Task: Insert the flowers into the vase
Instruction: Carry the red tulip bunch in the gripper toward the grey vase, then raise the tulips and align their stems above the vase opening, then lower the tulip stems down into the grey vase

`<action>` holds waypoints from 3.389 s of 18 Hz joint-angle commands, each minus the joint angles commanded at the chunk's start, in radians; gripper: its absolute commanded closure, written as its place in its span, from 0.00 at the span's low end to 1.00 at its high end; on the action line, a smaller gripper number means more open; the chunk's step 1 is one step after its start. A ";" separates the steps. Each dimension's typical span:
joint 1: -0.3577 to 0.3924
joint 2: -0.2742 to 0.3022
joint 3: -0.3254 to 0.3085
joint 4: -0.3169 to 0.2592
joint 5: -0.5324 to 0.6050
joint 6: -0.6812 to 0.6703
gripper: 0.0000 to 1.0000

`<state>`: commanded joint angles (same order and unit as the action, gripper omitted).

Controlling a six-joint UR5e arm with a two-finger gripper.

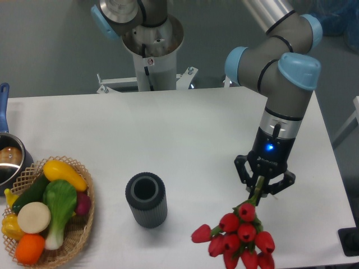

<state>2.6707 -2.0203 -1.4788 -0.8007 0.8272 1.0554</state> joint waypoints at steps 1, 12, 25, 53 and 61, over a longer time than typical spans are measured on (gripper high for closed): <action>-0.002 0.000 0.000 0.000 -0.026 0.002 0.81; -0.026 -0.005 -0.037 0.017 -0.433 0.052 0.81; -0.003 0.020 -0.210 0.018 -0.827 0.354 0.81; -0.023 0.091 -0.357 0.017 -0.867 0.393 0.81; -0.031 0.064 -0.376 0.017 -0.867 0.414 0.81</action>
<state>2.6400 -1.9558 -1.8546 -0.7839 -0.0399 1.4696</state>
